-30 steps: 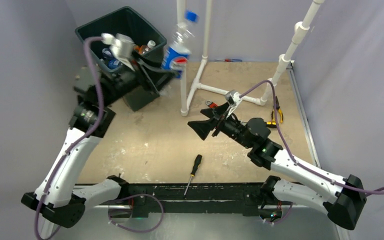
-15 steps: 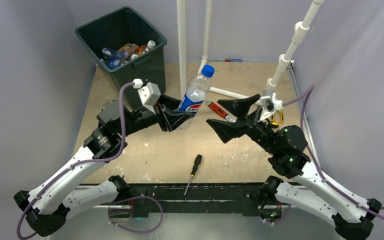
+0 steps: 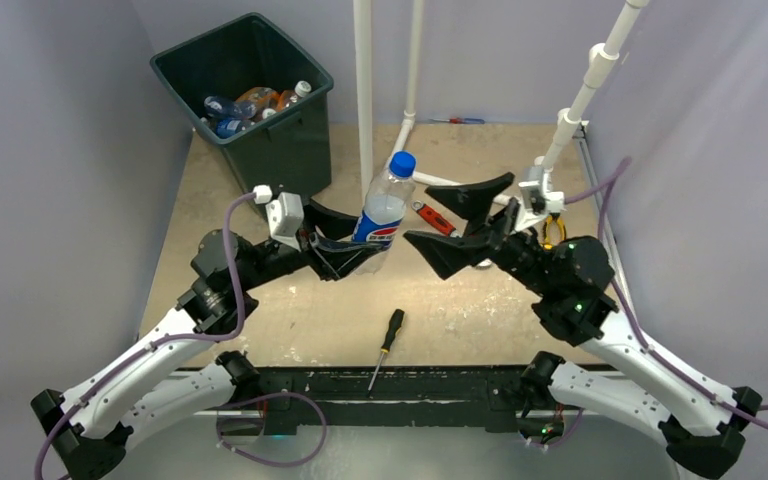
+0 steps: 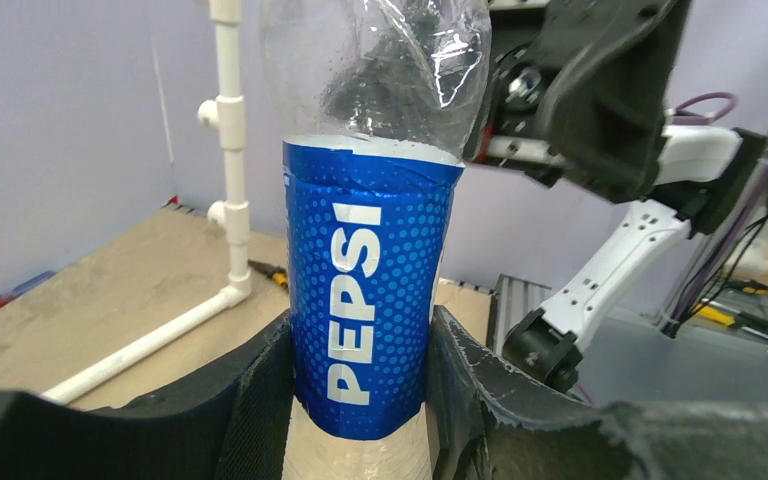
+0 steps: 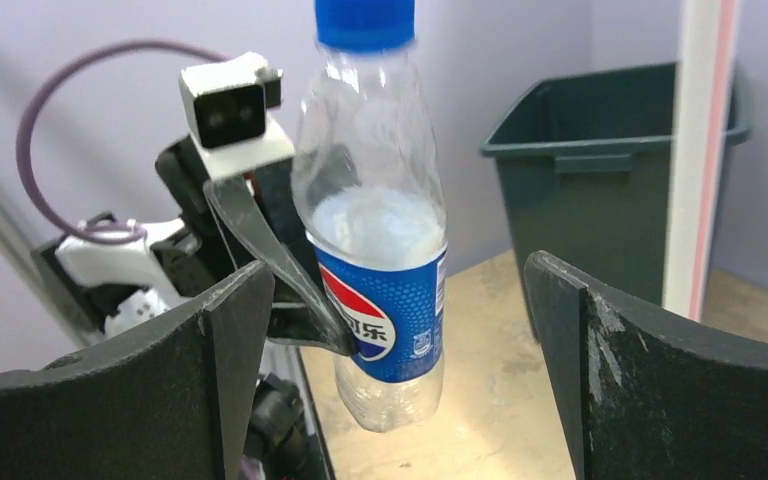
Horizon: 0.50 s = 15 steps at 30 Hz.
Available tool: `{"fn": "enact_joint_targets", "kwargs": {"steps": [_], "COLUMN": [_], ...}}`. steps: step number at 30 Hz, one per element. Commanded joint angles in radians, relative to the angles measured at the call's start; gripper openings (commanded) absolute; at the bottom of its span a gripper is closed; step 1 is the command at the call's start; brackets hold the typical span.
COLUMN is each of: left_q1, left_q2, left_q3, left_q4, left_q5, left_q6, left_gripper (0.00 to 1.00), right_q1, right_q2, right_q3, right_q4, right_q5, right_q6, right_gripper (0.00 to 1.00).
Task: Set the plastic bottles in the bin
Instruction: Place the plastic bottle in the trash bin.
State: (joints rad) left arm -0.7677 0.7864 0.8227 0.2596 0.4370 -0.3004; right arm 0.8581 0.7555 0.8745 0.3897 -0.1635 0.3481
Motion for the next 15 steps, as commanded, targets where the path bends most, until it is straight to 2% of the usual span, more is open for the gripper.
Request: {"fn": "enact_joint_targets", "kwargs": {"steps": [1,4,10,15], "left_q1": [0.001,0.000,0.001,0.000], "left_q2": [0.008,-0.001,-0.021,-0.013], "left_q3": [-0.014,-0.044,-0.083,-0.083], "left_q4": [0.194,0.238,0.251,0.251], "left_q5": [0.078,0.085,0.081,0.074], "left_q6": [-0.095,-0.132,-0.150,-0.157], "left_gripper": [0.00,0.00,0.00,0.00], "right_q1": [0.002,0.002,0.004,0.004], "right_q2": [0.076,0.094,0.151,0.197], "right_q3": [0.044,0.022,0.012,0.010], "right_q4": [0.077,0.120,0.215,0.301], "right_q5": [-0.143,-0.120,-0.180,-0.236], "right_q6": [0.026,0.044,0.088,0.131], "right_gripper": [0.99,0.99,0.99,0.90]}}
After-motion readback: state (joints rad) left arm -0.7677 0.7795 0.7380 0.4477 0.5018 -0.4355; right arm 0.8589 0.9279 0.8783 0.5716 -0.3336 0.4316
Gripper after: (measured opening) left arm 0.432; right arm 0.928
